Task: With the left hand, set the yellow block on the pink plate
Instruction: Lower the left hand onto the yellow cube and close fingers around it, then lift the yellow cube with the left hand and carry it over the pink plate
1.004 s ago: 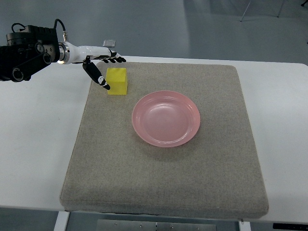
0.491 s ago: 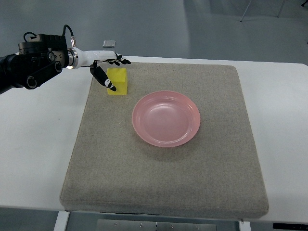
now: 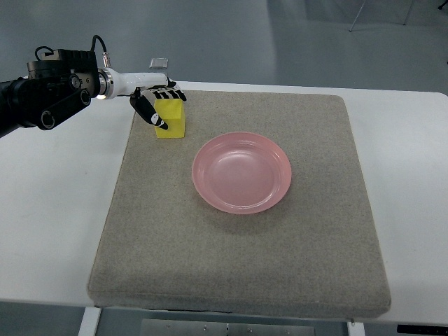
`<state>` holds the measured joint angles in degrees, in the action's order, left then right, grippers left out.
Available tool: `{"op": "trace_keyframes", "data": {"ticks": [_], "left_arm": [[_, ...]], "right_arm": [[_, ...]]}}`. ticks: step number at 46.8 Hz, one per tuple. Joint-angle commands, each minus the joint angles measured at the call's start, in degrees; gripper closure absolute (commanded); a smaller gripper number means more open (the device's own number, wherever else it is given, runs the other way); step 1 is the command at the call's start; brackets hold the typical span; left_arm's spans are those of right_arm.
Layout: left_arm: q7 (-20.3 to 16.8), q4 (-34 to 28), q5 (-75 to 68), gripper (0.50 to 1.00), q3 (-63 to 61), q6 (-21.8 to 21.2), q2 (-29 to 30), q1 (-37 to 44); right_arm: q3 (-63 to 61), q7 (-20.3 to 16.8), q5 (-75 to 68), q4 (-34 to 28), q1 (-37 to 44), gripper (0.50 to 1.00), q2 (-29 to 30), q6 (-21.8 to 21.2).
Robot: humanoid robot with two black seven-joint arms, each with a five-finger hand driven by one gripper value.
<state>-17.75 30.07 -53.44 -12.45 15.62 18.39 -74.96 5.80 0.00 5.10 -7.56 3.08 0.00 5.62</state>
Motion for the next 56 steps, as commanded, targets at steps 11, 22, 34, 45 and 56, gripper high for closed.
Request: {"op": "trace_keyframes", "data": {"ticks": [11,22,34,45,56], "left_arm": [[0.2,-0.2,0.1,0.896,0.1,-1.1,-0.2,0.4],[0.2,-0.9,1.0,0.943,0.6,-2.8,-0.4,0.3],[0.1,-2.4,1.3,0.941,1.0,-2.5,-0.5,-0.3],[0.1,-1.2,2.4,0.934,1.7,-2.8,-0.6,-2.1],[0.0,7.5,1.8,0.934,2.4,-3.4,0.2,-3.6]], "right_arm": [[0.0,0.0,0.0,0.0,0.0,0.576,0.0,0.0],[0.0,0.0,0.0,0.0,0.0,0.576,0.0,0.0],[0.0,0.0,0.0,0.0,0.0,0.576,0.0,0.0],[0.0,0.0,-0.1,0.0,0.0,0.576,0.0,0.0],[0.0,0.0,0.0,0.0,0.0,0.576,0.0,0.0]]}}
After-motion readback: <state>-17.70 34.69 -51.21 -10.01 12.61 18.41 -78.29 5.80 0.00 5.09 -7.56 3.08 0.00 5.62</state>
